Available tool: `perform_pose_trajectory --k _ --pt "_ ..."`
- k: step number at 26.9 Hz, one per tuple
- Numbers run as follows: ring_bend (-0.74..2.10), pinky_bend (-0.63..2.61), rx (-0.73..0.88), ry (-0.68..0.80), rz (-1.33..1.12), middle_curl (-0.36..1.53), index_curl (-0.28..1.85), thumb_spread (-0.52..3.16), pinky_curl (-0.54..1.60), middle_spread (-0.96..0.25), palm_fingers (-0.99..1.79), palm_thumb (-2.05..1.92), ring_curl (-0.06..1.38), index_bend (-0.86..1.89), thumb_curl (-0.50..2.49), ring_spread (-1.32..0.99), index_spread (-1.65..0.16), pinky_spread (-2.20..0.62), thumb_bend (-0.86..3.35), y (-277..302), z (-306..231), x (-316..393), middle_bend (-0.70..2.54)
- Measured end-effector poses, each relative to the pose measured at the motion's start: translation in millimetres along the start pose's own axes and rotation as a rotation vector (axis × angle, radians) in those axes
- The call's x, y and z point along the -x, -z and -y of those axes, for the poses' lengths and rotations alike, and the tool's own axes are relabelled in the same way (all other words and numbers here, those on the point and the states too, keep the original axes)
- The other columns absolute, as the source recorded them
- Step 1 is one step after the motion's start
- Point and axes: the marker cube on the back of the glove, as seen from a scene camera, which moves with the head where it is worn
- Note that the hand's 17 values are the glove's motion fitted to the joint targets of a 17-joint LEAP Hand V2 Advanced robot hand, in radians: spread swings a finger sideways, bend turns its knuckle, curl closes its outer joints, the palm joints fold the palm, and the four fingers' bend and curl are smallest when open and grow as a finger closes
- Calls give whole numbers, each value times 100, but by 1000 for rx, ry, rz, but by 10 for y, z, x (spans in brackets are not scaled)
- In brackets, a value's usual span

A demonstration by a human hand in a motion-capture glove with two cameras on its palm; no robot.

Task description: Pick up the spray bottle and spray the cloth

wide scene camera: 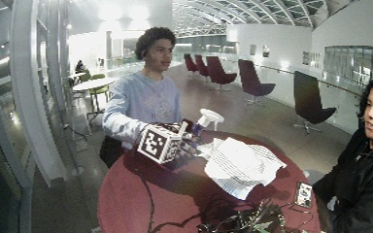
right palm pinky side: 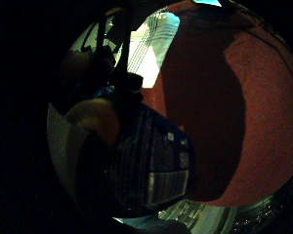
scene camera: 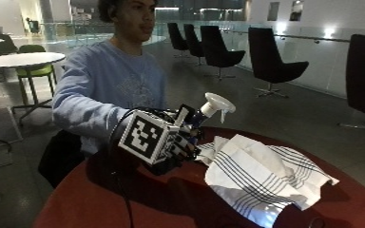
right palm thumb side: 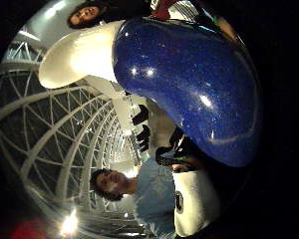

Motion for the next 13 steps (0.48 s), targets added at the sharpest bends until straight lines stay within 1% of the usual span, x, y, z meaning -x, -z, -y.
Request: perform_pose_trajectory --k 4,13 --pt "45 27 53 -65 -19 42 27 81 34 -4 91 88 37 11 57 9 -29 31 -2 -125 34 36 27" --pt "46 27 53 -135 -100 43 26 80 35 -2 93 87 38 10 60 10 -28 31 -3 -227 152 20 27"
